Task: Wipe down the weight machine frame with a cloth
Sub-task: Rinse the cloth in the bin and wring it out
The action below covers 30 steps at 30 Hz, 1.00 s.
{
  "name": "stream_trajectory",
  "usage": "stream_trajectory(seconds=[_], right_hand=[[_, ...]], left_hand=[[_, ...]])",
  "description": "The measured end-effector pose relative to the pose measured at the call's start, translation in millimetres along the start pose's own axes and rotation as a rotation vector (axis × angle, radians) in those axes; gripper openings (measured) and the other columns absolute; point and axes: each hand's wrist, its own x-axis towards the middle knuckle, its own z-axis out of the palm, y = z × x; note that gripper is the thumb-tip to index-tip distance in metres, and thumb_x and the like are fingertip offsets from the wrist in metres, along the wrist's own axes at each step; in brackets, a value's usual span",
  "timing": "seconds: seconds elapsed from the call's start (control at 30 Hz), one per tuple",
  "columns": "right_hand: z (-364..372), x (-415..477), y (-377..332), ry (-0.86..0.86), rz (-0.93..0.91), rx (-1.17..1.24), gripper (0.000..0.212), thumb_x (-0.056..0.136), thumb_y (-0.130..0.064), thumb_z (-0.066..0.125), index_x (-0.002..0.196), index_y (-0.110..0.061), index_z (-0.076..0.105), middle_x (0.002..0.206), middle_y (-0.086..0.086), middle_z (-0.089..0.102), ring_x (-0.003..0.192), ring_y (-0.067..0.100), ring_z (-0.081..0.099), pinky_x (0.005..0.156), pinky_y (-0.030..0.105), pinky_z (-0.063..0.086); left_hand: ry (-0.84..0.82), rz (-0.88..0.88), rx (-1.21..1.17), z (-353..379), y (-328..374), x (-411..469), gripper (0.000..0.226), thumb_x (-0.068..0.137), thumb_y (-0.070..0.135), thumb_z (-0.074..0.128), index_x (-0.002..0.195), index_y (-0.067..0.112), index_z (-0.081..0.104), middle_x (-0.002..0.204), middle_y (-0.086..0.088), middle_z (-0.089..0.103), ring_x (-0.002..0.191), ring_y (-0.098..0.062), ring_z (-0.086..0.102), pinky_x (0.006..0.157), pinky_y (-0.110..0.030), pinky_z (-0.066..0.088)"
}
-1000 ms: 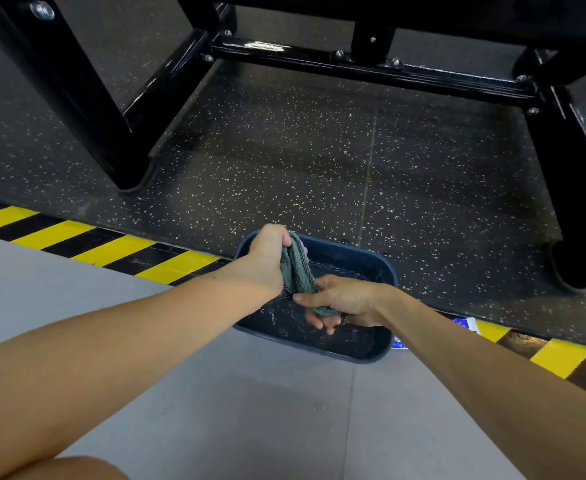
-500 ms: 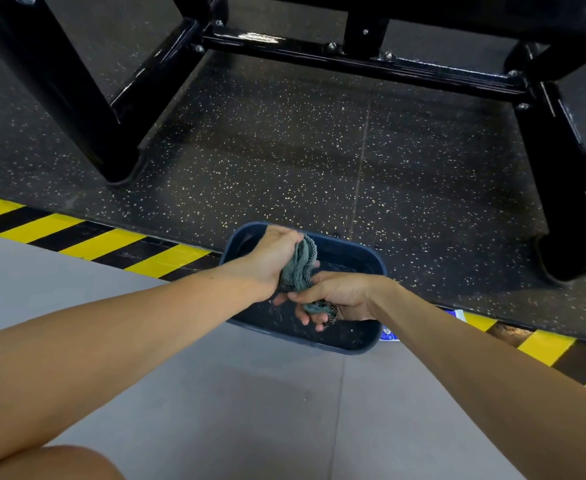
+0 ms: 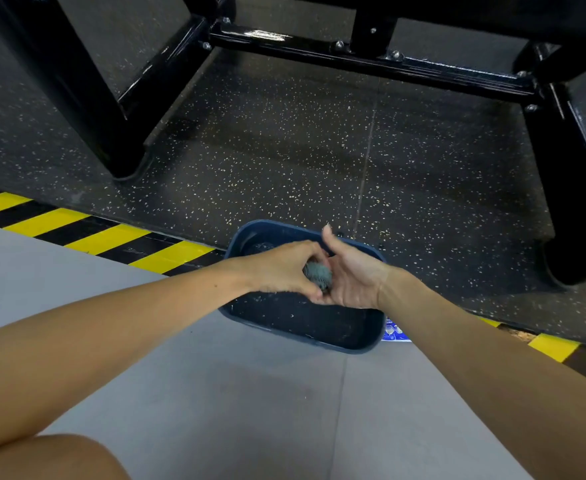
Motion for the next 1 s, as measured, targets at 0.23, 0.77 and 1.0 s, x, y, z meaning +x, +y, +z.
stream_trajectory(seconds=[0.23, 0.77, 1.0], right_hand=[[-12.3, -8.0, -3.2, 0.014, -0.062, -0.144, 0.022, 0.086, -0.012, 0.06, 0.105, -0.002, 0.063, 0.097, 0.009, 0.07, 0.089, 0.017, 0.068, 0.078, 0.027, 0.058], [25.1, 0.1, -3.2, 0.337, -0.079, -1.26, 0.089, 0.071, -0.021, 0.084, 0.144, -0.021, 0.032, 0.13, 0.001, 0.05, 0.114, 0.022, 0.054, 0.095, 0.035, 0.049], [27.0, 7.1, 28.9, 0.539, -0.531, -1.702, 0.086, 0.077, -0.018, 0.075, 0.147, -0.021, 0.025, 0.134, 0.003, 0.036, 0.122, 0.021, 0.036, 0.101, 0.034, 0.039]], left_hand=[[0.106, 0.032, 0.132, 3.8, -5.1, -0.6, 0.093, 0.067, 0.033, 0.085, 0.14, 0.02, 0.03, 0.137, 0.002, 0.038, 0.126, -0.011, 0.038, 0.102, -0.023, 0.033], [0.06, -0.318, 0.586, 0.9, -6.9, 10.8, 0.03, 0.085, 0.02, 0.065, 0.113, 0.012, 0.059, 0.087, -0.002, 0.061, 0.083, -0.022, 0.06, 0.074, -0.033, 0.052], [-0.17, -0.505, -0.271, -1.4, -12.7, 10.1, 0.034, 0.08, 0.0, 0.051, 0.054, 0.017, 0.037, 0.042, 0.003, 0.025, 0.036, -0.009, 0.018, 0.039, -0.014, 0.014]])
